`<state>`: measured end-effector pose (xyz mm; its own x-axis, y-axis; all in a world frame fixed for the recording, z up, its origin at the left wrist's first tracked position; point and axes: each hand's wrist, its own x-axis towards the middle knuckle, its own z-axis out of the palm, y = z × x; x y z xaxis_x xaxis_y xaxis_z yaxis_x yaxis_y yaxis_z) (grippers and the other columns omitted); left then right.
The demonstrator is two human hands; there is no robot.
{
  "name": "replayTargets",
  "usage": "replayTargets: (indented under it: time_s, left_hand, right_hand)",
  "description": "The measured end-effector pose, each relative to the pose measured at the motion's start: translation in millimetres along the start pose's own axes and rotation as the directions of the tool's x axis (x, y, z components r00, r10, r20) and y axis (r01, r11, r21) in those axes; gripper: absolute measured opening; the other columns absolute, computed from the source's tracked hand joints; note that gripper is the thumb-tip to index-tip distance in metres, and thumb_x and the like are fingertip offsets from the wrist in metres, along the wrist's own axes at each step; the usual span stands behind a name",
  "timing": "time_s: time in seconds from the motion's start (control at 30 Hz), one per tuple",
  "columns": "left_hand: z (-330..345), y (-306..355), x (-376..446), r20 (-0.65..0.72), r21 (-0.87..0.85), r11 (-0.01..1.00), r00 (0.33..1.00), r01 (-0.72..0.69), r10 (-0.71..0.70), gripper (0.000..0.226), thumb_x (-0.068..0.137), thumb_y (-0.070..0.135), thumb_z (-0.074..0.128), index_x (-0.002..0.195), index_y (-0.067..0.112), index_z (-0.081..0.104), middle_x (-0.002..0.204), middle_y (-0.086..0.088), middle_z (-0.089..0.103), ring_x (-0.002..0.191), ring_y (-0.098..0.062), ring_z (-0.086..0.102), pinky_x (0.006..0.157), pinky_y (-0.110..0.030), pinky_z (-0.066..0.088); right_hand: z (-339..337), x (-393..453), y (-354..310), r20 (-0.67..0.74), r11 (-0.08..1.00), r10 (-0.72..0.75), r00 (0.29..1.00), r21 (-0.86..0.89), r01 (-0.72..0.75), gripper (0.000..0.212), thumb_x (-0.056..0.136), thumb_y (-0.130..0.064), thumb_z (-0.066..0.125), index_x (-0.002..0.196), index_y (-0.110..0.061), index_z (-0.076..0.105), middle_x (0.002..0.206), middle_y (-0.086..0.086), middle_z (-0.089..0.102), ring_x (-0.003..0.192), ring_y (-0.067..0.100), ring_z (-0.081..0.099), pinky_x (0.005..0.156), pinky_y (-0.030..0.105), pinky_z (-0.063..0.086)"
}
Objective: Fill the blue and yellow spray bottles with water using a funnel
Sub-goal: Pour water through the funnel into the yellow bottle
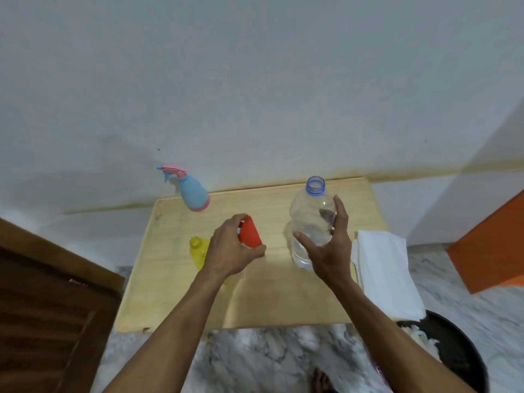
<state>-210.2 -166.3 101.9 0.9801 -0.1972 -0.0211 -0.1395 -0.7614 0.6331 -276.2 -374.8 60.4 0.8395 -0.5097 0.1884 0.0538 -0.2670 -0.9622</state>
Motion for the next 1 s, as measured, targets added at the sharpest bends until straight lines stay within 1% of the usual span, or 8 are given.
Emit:
replayTargets:
  time_s: [0.13,0.2,0.27,0.37,0.47,0.67,0.9,1.0]
  left_hand:
    - [43.7,-2.7,17.1,0.268,0.383,0.921,0.963,-0.074,-0.034,0.086,0.06,0.052,0.078,0.138,0.03,0.048,0.128,-0.002,0.059,0.111,-0.026,0.059,0.087,-0.036,0.051]
    - [53.4,-5.0,21.9,0.305,0.468,0.878,0.951,-0.102,-0.051,0.087,0.061,0.055,0.076,0.139,0.03,0.047,0.122,-0.004,0.059,0.109,-0.027,0.06,0.087,-0.039,0.051]
    - [66.9,-7.0,31.8,0.325,0.518,0.843,0.945,-0.143,-0.039,0.083,0.06,0.055,0.078,0.134,0.029,0.052,0.112,-0.005,0.06,0.103,-0.028,0.061,0.084,-0.038,0.051]
    - [83.0,-9.8,39.6,0.371,0.493,0.856,0.928,-0.157,-0.043,0.07,0.056,0.047,0.084,0.119,0.025,0.061,0.102,-0.005,0.058,0.095,-0.027,0.061,0.076,-0.036,0.051]
    - [94.9,-16.4,43.3,0.402,0.452,0.882,0.913,-0.131,-0.07,0.063,0.059,0.04,0.085,0.117,0.022,0.066,0.102,-0.006,0.055,0.095,-0.026,0.06,0.077,-0.036,0.054]
    - [111.7,-26.7,42.5,0.431,0.43,0.893,0.9,-0.137,-0.07,0.047,0.074,0.034,0.078,0.113,0.009,0.069,0.109,-0.011,0.058,0.104,-0.026,0.056,0.083,-0.033,0.047]
    - [113.6,-28.9,41.5,0.408,0.411,0.905,0.909,-0.106,-0.079,0.055,0.073,0.033,0.081,0.122,0.014,0.066,0.113,-0.007,0.06,0.107,-0.021,0.053,0.086,-0.029,0.046]
    - [111.0,-27.0,36.6,0.375,0.439,0.893,0.924,-0.102,-0.078,0.07,0.072,0.037,0.082,0.135,0.018,0.057,0.127,-0.004,0.057,0.119,-0.021,0.048,0.091,-0.035,0.048]
  right_hand:
    - [-4.1,4.7,6.8,-0.001,0.998,-0.045,0.999,-0.047,0.045,0.109,0.071,-0.024,0.092,0.155,-0.031,0.022,0.142,-0.007,0.052,0.122,0.002,0.051,0.092,0.011,0.045]
    - [-3.4,0.9,0.7,0.009,0.997,-0.053,0.999,-0.047,0.053,0.109,0.071,-0.026,0.092,0.152,-0.036,0.021,0.145,0.001,0.054,0.122,0.007,0.054,0.086,-0.001,0.041]
    - [-3.1,3.3,1.0,0.01,0.999,-0.027,1.0,-0.031,0.027,0.109,0.071,-0.027,0.092,0.152,-0.039,0.021,0.142,0.003,0.057,0.119,0.003,0.055,0.084,-0.003,0.04]
    - [-4.3,4.0,3.5,0.009,1.0,-0.015,1.0,-0.026,0.015,0.109,0.071,-0.028,0.092,0.152,-0.041,0.02,0.136,-0.001,0.059,0.113,-0.015,0.053,0.085,-0.002,0.041]
    - [-5.2,3.8,5.6,0.009,1.0,-0.013,1.0,-0.028,0.014,0.107,0.071,-0.027,0.092,0.151,-0.04,0.022,0.13,-0.007,0.058,0.113,-0.021,0.049,0.084,-0.001,0.04]
    - [-6.3,4.3,8.8,0.019,0.999,-0.03,0.999,-0.041,0.031,0.108,0.073,-0.026,0.091,0.151,-0.044,0.019,0.13,-0.007,0.057,0.116,-0.013,0.052,0.088,0.002,0.042]
    - [-6.1,4.4,8.9,0.009,0.998,-0.025,1.0,-0.053,0.025,0.112,0.072,-0.026,0.092,0.152,-0.047,0.017,0.136,-0.004,0.058,0.12,-0.003,0.054,0.089,0.006,0.046]
    - [-7.6,4.5,7.3,0.016,0.998,-0.026,1.0,-0.049,0.027,0.113,0.071,-0.026,0.093,0.153,-0.044,0.017,0.14,-0.003,0.056,0.123,0.001,0.055,0.091,0.006,0.045]
